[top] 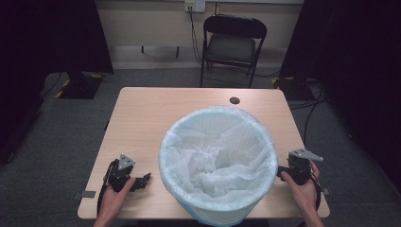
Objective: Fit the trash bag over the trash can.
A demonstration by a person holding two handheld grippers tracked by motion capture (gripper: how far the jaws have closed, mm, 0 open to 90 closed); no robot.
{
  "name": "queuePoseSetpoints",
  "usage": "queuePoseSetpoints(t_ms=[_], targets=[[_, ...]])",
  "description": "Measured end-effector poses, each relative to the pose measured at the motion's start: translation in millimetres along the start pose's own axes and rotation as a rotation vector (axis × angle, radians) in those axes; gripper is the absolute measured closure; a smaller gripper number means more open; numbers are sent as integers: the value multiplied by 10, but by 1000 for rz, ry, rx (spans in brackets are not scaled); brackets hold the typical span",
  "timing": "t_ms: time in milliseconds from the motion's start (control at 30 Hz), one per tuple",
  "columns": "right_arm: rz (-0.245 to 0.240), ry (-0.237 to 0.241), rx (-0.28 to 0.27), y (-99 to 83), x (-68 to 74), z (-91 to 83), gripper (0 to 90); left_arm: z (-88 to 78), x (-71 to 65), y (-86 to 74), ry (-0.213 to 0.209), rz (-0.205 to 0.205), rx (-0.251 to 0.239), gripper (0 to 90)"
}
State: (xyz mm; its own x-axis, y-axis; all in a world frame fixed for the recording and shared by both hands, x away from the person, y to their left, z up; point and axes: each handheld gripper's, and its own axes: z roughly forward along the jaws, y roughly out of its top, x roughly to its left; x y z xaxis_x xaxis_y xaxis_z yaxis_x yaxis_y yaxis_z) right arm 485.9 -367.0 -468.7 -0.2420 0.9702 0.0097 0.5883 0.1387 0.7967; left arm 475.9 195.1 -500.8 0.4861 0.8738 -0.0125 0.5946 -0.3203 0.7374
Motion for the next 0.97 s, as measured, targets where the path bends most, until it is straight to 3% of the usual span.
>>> queuePoseSetpoints(t_ms=[267, 400, 667, 967], targets=[[0, -39, 39, -108, -16, 78, 136, -3, 2, -3, -3, 2, 0, 110], [31, -51, 76, -145, -21, 121, 139, -3, 2, -3, -3, 1, -1, 110], [51, -88, 94, -194, -13, 196, 125, -5, 10, -5, -10, 9, 1, 107], [48, -95, 93, -191, -9, 205, 121, -8, 14, -4, -13, 15, 6, 104]])
